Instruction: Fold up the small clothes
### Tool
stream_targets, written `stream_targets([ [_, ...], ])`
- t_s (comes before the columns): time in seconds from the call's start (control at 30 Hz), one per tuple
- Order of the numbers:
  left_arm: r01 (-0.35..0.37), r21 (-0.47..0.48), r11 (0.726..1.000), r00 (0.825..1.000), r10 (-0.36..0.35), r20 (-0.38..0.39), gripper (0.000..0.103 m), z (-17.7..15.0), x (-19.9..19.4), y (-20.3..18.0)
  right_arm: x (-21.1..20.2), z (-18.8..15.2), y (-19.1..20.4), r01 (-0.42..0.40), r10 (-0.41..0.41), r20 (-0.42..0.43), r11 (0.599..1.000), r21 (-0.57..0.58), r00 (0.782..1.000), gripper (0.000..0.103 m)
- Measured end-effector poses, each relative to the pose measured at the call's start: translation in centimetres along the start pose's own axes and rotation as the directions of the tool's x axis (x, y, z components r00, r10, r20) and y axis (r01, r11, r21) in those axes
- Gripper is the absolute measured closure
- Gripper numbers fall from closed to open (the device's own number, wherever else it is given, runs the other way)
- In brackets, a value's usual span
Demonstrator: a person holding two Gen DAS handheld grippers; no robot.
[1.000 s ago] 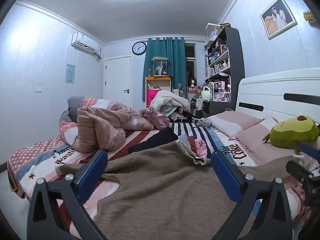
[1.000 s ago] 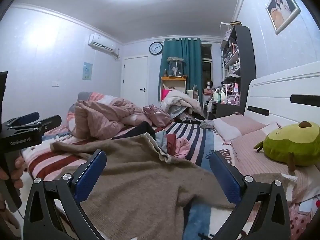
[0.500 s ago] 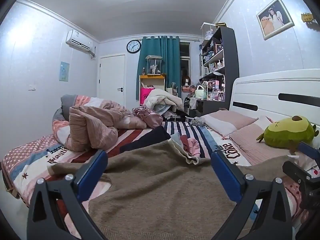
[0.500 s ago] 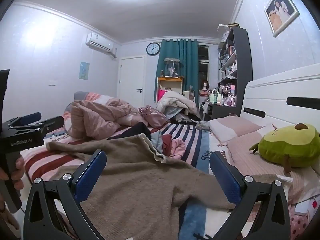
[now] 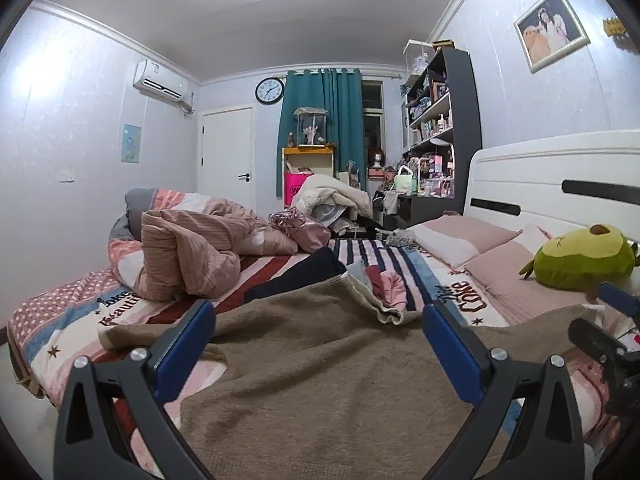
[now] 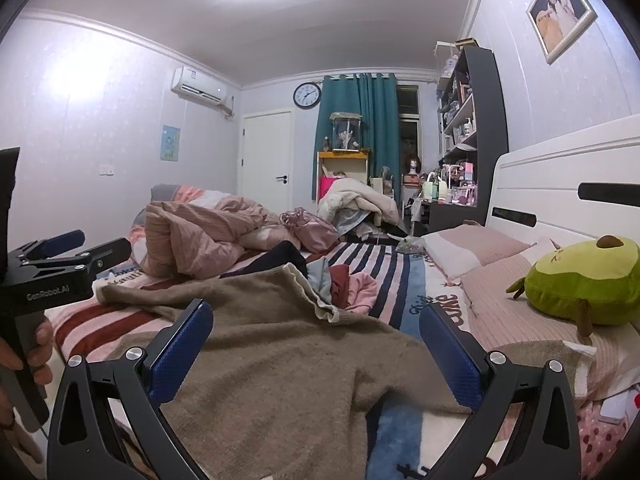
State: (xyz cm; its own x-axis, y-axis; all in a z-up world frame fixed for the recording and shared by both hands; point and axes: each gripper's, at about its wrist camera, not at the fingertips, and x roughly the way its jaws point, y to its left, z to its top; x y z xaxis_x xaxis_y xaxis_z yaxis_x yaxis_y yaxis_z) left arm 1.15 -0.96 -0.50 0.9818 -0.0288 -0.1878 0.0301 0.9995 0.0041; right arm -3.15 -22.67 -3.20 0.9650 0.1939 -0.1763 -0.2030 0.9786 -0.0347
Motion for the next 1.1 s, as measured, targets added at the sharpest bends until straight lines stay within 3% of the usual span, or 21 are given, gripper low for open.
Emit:
stream_targets([
  [1.1, -0.029, -0.018, 0.999, 1.000, 0.029, -0.010, 0.001, -0.65, 0.20, 0.38, -0.93, -0.38, -0.67, 0.013, -0.013, 0.002, 1.000, 0.024, 1.000, 0.000],
])
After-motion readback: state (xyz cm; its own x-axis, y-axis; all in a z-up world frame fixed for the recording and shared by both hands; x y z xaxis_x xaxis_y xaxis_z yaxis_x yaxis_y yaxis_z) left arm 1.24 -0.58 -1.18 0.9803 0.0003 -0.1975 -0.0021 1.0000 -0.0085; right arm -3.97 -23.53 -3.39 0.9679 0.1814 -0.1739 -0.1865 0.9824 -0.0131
